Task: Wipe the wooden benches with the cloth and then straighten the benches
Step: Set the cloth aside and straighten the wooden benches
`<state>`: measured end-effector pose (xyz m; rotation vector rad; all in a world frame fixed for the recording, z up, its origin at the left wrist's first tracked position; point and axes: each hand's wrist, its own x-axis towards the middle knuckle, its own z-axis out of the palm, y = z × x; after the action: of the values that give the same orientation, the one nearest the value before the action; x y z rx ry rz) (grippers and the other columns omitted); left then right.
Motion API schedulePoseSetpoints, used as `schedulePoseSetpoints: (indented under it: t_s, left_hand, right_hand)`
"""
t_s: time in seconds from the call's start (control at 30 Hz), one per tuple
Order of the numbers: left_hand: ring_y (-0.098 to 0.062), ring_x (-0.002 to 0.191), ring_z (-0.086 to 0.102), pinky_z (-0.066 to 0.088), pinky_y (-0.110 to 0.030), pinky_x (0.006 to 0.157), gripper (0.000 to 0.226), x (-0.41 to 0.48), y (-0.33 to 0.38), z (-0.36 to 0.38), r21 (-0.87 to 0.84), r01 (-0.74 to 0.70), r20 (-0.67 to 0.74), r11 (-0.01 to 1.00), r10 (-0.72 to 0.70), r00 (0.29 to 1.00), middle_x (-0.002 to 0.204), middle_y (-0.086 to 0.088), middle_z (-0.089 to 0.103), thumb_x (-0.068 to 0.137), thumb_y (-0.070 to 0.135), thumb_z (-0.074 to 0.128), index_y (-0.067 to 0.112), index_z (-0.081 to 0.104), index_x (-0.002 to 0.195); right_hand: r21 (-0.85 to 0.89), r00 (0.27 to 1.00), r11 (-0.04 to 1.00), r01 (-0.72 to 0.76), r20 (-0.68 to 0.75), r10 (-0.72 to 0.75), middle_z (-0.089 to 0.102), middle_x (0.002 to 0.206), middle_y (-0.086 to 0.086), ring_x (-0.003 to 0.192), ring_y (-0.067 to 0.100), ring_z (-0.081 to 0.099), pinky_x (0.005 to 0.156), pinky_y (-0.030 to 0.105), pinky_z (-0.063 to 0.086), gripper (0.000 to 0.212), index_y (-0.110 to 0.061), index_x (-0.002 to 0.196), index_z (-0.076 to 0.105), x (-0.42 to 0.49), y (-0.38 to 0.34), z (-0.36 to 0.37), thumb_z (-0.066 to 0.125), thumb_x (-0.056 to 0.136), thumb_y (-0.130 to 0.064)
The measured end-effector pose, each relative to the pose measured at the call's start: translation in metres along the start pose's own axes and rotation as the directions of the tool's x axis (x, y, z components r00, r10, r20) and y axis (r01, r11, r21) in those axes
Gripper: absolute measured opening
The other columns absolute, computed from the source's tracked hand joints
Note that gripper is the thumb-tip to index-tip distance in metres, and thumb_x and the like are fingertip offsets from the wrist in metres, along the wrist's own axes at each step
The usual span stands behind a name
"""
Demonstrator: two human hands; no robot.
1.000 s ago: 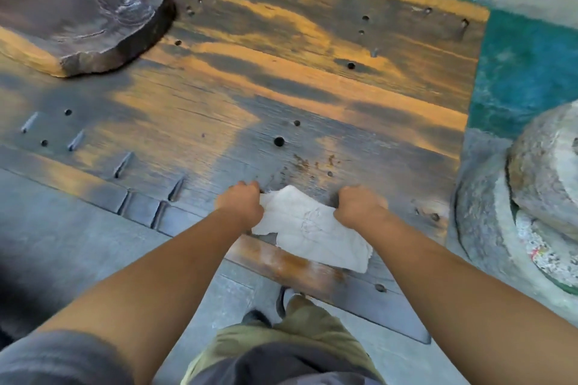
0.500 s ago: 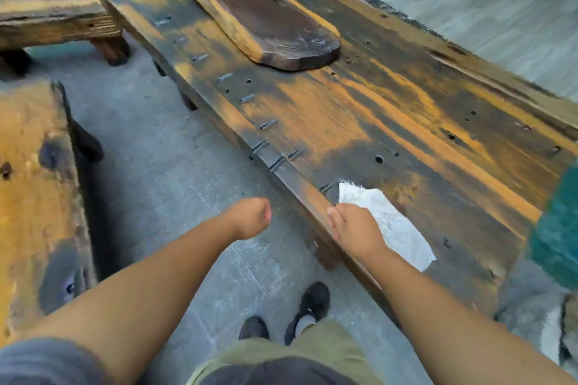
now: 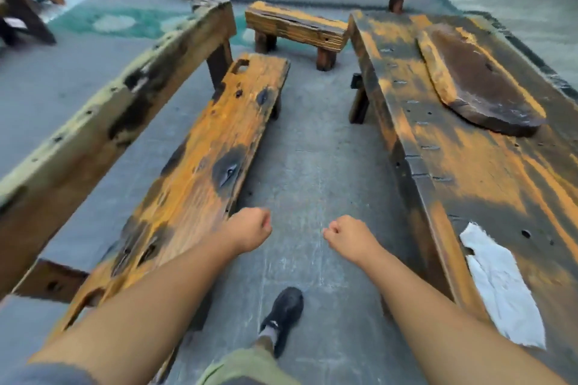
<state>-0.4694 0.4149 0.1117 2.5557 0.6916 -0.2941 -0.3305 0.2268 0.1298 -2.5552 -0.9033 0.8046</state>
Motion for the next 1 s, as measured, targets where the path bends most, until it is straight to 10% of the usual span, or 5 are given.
schedulePoseSetpoints:
  t_s: [0.23, 0.43, 1.0]
  left_hand:
    - [-0.032, 0.086, 0.060, 0.044, -0.034, 0.070, 0.024, -0.204, -0.086, 0.028, 0.038, 0.345, 0.110, 0.938, -0.347, 0.931, 0.093, -0.016, 0.064, 0.093, 0.018, 0.043, 0.004, 0.062, 0.093]
    - [-0.026, 0.085, 0.059, 0.049, -0.036, 0.071, 0.023, -0.315, -0.148, 0.036, -0.016, 0.510, 0.028, 0.860, -0.510, 0.860, 0.095, -0.009, 0.064, 0.093, 0.034, 0.049, 0.014, 0.059, 0.096]
    - [-0.030, 0.116, 0.056, 0.048, -0.038, 0.091, 0.061, -0.613, -0.459, 0.038, -0.241, 0.728, 0.011, 0.642, -0.748, 0.664, 0.128, -0.010, 0.060, 0.086, 0.063, 0.052, 0.017, 0.052, 0.126]
  right_hand:
    - [-0.092, 0.896, 0.971, 0.220, 0.413, -0.164, 0.069, 0.109, 0.026, 0.104, 0.037, 0.064, 0.082, 0.032, 0.050, 0.034, 0.006, 0.103, 0.070, -0.069, -0.095, 0.115, 0.044, 0.098, -0.016]
    - [-0.137, 0.842, 0.913, 0.385, 0.458, -0.286, 0.068, 0.085, 0.015, 0.089, 0.033, 0.065, 0.064, 0.032, 0.042, 0.025, -0.015, 0.069, 0.051, -0.118, -0.174, 0.183, 0.058, 0.088, -0.029]
    - [-0.207, 0.675, 0.709, 0.674, 0.561, -0.478, 0.061, 0.125, 0.008, 0.114, 0.028, 0.058, 0.090, 0.038, 0.049, 0.064, -0.016, 0.124, 0.052, -0.261, -0.520, 0.452, 0.059, 0.083, -0.065]
